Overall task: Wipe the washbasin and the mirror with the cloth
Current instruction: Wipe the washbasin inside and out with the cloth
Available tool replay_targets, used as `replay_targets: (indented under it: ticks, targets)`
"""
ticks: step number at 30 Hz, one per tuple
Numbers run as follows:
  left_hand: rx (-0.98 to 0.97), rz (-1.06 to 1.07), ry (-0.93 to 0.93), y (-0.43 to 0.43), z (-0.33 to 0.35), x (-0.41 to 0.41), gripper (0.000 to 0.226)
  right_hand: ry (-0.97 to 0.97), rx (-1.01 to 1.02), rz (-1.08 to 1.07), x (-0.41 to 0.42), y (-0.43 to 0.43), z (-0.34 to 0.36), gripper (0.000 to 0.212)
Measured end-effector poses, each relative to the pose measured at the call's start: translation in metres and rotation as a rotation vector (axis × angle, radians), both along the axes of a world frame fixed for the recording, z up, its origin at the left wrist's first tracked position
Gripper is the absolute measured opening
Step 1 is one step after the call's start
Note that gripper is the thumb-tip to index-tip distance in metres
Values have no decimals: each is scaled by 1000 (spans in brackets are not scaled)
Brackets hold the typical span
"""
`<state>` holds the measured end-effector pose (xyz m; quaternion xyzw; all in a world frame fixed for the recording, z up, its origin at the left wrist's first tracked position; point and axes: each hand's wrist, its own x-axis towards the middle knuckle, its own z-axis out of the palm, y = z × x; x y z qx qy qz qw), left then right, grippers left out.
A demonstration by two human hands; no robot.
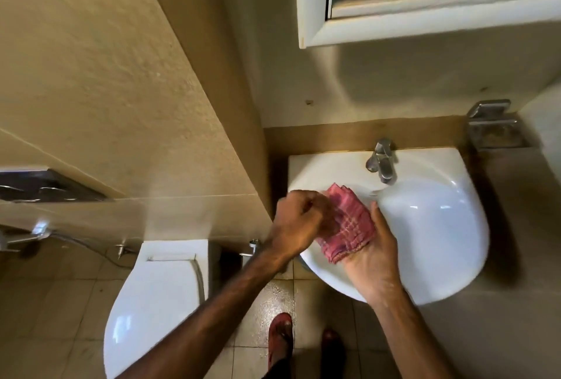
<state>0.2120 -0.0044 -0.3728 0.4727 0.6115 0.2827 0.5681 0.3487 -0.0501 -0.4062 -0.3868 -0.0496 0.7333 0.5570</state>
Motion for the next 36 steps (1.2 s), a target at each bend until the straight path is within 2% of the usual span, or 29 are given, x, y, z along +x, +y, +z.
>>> replay_targets:
  ticks: [2,4,6,7,10,12,13,15,17,19,22,25,27,30,32,34,36]
  targets:
    - [78,73,112,17,-33,-13,22,-126,-2,-9,4,14,-27,39]
    - [146,87,303,35,-67,-24,18,-442,17,-28,4,32,-54,39]
    - [162,54,476,52,-95,-31,28,-763,160,-38,-3,54,-74,46]
    - [146,36,505,60,-107,-31,31,-886,286,-37,-6,67,-82,45]
    - [87,8,462,76,-141,-30,34,-1234,713,30,-19,116,-109,44]
    - [107,56,419,83,-157,-28,34,-1583,909,187,-21,151,-140,46]
    - [144,90,411,85,-164,-28,36,-1730,938,311,-21,164,-159,49]
    - [219,132,421,83,-170,-27,39,-1900,948,591,-20,176,-192,69]
    - [268,165,404,78,-172,-26,39,-2040,975,687,-24,176,-213,77]
    - [295,206,381,77,-178,-26,47,-2111,975,670,-27,178,-220,76]
    - [263,259,311,78,-182,-22,39,-2150,967,609,-32,183,-213,64]
    - [221,343,245,79,-183,-22,40,-2126,954,511,-40,183,-212,57]
    - [214,358,243,82,-186,-24,43,-2057,1033,503,-43,169,-213,57]
    - [243,380,278,83,-186,-23,48,-1958,1243,648,-33,150,-213,61]
    - [294,378,310,81,-188,-22,46,-1984,1348,684,-18,171,-210,56]
    - [324,367,336,82,-190,-20,47,-2012,1307,628,-5,203,-209,49]
    - [319,356,341,82,-191,-20,51,-1998,1169,513,-2,218,-208,46]
